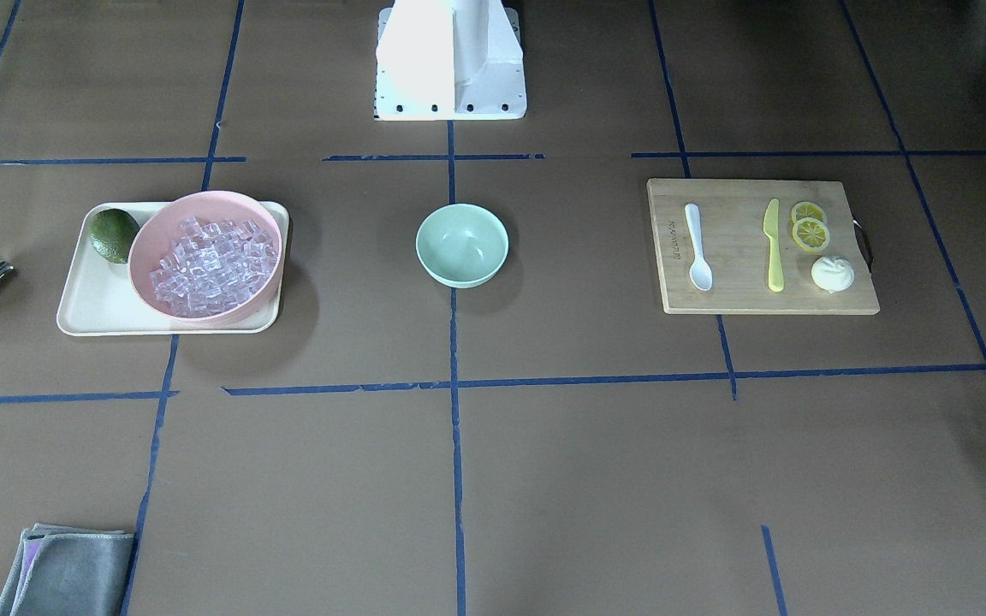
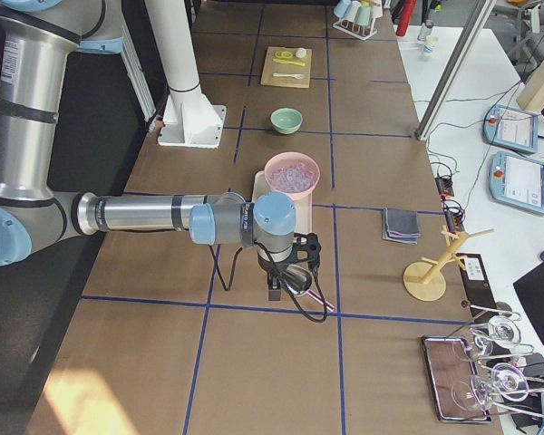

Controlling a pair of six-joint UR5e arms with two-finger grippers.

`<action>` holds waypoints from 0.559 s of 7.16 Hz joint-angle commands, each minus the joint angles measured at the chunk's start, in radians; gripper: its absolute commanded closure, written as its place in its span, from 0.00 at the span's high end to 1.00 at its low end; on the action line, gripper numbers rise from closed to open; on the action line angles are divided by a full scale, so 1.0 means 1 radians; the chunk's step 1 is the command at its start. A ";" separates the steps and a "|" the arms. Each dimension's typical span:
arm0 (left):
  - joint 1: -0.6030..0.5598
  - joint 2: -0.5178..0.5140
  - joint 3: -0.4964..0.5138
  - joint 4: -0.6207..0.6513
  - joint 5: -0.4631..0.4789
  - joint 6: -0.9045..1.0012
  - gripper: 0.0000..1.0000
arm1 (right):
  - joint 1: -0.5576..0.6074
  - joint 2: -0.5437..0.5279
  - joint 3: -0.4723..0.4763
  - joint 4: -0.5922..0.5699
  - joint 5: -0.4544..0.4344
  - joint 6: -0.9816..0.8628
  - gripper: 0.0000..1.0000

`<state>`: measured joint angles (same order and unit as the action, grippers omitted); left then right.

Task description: Put spoon and ice into bowl

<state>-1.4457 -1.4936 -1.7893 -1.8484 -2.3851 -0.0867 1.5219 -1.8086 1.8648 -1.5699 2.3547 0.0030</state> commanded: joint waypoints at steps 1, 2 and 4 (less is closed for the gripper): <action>0.129 -0.008 -0.024 -0.082 -0.020 -0.120 1.00 | 0.000 0.000 -0.001 0.011 0.002 0.000 1.00; 0.243 -0.043 -0.030 -0.084 -0.014 -0.274 1.00 | 0.000 0.000 -0.001 0.013 0.002 0.000 1.00; 0.376 -0.071 -0.092 -0.086 0.101 -0.518 1.00 | -0.002 -0.002 -0.001 0.013 0.002 0.000 1.00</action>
<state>-1.1630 -1.5502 -1.8408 -1.9308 -2.3648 -0.4563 1.5212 -1.8094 1.8638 -1.5575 2.3561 0.0031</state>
